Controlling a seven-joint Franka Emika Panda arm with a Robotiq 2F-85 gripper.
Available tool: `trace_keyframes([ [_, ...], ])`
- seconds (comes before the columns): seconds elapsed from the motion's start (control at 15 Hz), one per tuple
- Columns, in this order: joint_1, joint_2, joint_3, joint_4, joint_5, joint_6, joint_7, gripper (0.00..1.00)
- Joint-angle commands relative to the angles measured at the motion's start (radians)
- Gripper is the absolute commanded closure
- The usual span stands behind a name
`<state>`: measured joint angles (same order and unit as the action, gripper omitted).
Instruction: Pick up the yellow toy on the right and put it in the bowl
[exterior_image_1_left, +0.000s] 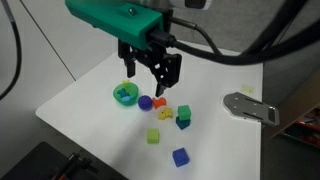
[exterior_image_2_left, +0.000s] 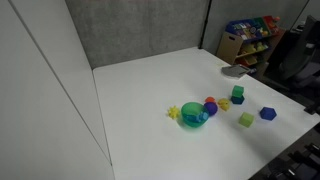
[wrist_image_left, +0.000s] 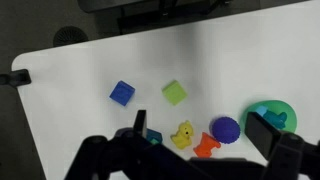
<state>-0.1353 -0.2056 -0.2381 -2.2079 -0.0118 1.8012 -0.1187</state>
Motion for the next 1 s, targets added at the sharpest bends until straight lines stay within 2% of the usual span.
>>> trace_keyframes([
  [0.0, -0.015, 0.001, 0.014, 0.002, 0.003, -0.002, -0.003, 0.00],
  [0.53, -0.005, 0.026, 0.032, 0.017, 0.006, 0.009, 0.027, 0.00],
  [0.93, 0.025, 0.064, 0.107, 0.014, 0.004, 0.152, 0.133, 0.00],
])
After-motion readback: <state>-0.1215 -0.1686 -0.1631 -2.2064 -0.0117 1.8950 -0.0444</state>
